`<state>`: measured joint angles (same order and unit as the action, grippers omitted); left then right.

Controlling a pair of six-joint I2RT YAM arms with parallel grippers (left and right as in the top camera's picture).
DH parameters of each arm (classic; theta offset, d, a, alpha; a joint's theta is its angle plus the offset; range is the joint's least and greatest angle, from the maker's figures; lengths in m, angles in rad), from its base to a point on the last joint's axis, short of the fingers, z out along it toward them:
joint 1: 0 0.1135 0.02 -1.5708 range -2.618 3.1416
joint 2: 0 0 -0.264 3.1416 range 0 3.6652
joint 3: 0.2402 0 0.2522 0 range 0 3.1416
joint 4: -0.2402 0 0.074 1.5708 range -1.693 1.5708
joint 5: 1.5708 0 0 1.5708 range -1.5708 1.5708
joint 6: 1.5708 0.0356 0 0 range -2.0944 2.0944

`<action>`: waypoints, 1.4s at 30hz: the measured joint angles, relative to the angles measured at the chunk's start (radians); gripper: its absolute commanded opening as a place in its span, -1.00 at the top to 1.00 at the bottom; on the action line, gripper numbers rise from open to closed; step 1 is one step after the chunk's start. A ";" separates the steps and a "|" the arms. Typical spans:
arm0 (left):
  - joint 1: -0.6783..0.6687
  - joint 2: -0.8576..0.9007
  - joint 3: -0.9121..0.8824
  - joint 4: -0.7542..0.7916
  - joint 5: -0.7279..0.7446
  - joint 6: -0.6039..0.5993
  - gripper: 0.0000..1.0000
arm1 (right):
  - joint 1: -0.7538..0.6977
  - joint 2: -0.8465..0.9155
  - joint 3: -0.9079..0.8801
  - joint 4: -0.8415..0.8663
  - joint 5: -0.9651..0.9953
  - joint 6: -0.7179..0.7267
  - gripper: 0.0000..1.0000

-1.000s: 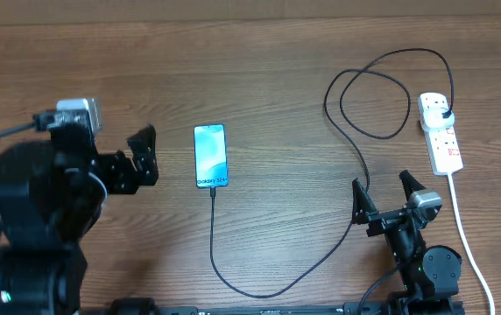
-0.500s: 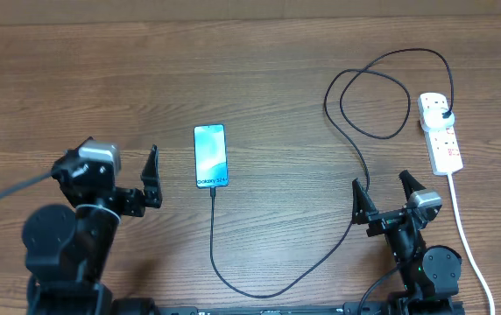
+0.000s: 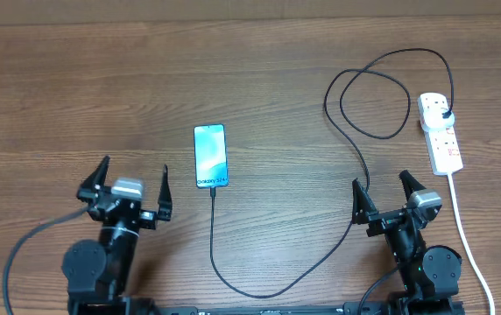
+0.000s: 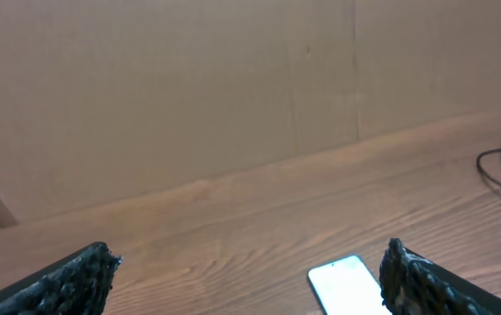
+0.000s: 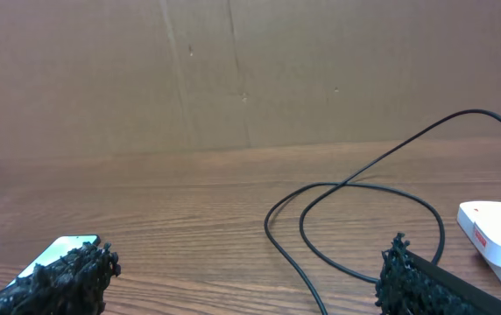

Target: Plug charger to phone and switch on socket

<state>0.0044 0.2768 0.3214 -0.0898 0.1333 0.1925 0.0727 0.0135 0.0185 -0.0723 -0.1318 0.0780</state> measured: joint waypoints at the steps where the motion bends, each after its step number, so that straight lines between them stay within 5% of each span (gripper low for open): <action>1: 0.000 -0.014 -0.018 0.006 0.000 0.006 -0.99 | 0.000 0.000 0.000 0.000 0.001 0.000 -1.00; 21: 0.000 -0.229 -0.272 0.029 -0.025 0.139 -0.99 | 0.000 0.000 0.000 0.000 0.000 0.000 -1.00; 42: 0.000 -0.260 -0.308 0.016 -0.034 0.159 -0.99 | 0.000 0.000 0.000 0.000 0.000 0.000 -1.00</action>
<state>0.0044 0.0170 0.0132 -0.0738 0.0998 0.3519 0.0727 0.0135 0.0185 -0.0719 -0.1314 0.0784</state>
